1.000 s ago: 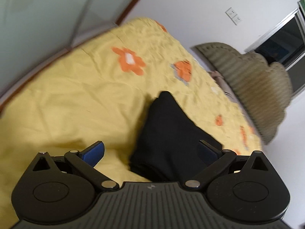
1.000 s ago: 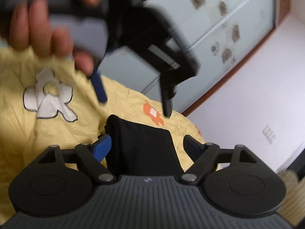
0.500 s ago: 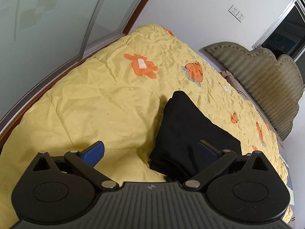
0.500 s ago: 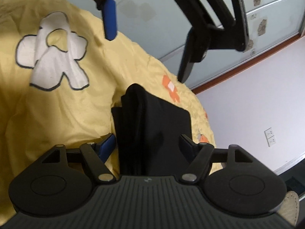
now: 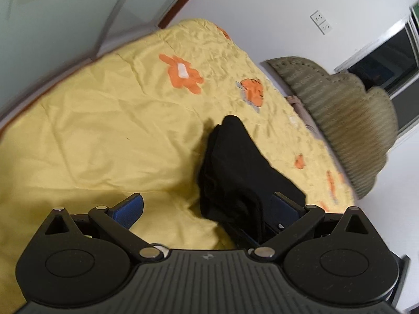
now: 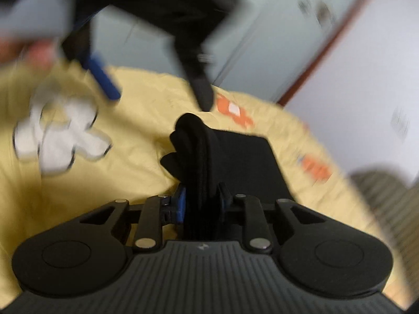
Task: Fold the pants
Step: 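Lift the trouser end with the right gripper while the left gripper moves toward it, then close the left gripper on the trouser end beside the right gripper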
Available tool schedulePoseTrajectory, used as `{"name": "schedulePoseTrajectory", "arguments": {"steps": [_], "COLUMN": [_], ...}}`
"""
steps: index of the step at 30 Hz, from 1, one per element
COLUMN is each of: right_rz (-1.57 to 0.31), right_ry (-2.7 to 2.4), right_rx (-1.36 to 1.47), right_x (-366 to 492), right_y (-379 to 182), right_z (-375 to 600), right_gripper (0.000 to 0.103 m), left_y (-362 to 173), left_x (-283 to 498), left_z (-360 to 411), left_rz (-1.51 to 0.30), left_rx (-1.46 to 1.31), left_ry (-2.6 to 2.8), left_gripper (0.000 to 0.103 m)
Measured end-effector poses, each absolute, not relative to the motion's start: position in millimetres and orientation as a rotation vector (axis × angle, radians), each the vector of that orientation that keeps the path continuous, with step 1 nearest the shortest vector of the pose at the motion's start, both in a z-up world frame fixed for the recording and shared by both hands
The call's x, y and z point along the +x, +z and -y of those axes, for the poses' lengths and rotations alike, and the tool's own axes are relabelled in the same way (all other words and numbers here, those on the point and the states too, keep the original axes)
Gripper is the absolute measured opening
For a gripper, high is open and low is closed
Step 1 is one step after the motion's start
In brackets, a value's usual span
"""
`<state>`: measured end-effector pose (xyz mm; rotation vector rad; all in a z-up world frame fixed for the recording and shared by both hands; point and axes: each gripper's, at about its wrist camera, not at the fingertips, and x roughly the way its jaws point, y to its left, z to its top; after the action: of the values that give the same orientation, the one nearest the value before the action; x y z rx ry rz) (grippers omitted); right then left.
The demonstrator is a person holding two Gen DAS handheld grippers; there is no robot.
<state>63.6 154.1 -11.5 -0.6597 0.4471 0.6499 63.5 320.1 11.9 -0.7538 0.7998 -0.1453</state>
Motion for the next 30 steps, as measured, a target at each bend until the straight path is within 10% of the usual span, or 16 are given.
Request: {"name": "schedulePoseTrajectory", "arguments": {"steps": [16,30], "right_rz": [-0.692,-0.464], "right_ry": [0.731,0.688], "right_rx": [0.079,-0.390], "right_x": [127,86], "right_y": [2,7], "right_z": [-62,-96], "right_gripper": [0.016,0.017], "left_y": [-16,-35], "left_x": [129,171], "left_z": [-289,-285], "left_rz": [-0.900,-1.021], "left_rx": [-1.070,-1.134], "left_ry": [-0.405,-0.420], "left_gripper": [0.103,0.103]}}
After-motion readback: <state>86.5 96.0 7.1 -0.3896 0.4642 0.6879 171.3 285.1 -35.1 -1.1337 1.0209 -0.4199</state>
